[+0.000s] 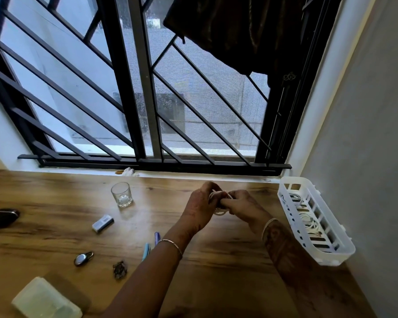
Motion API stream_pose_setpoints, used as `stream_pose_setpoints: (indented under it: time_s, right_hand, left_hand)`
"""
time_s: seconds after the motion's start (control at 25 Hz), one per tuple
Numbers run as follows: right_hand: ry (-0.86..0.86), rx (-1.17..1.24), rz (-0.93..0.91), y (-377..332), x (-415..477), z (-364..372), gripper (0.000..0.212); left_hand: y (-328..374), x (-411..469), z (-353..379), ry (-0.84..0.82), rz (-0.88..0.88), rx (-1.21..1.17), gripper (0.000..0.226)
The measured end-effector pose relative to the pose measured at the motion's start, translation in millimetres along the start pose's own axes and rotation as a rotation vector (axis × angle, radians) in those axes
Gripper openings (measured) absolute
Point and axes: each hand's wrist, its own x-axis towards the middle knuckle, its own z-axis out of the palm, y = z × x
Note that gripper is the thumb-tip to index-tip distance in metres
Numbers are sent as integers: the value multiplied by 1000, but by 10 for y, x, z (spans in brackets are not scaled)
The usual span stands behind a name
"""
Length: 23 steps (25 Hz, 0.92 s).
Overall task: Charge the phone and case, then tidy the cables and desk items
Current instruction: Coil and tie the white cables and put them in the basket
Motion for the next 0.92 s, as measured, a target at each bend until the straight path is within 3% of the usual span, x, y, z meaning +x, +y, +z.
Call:
stream_pose_setpoints:
  time_s: [0.12, 0.28, 0.48, 0.92]
  right_hand:
    - [-46, 56, 75, 58, 9, 25, 18]
    - [-42, 272, 214, 62, 0, 93, 17]
    - [-94, 334, 245, 18, -17, 53, 24]
    - [-152, 406, 233, 39, -80, 79, 23]
  left_hand:
    - [-62, 8, -24, -22, 68, 191, 21]
    - [-42, -20, -23, 1, 121, 190, 21]
    - [2, -10, -61, -33, 250, 221, 30]
    - [-83, 37, -54, -21, 124, 184, 25]
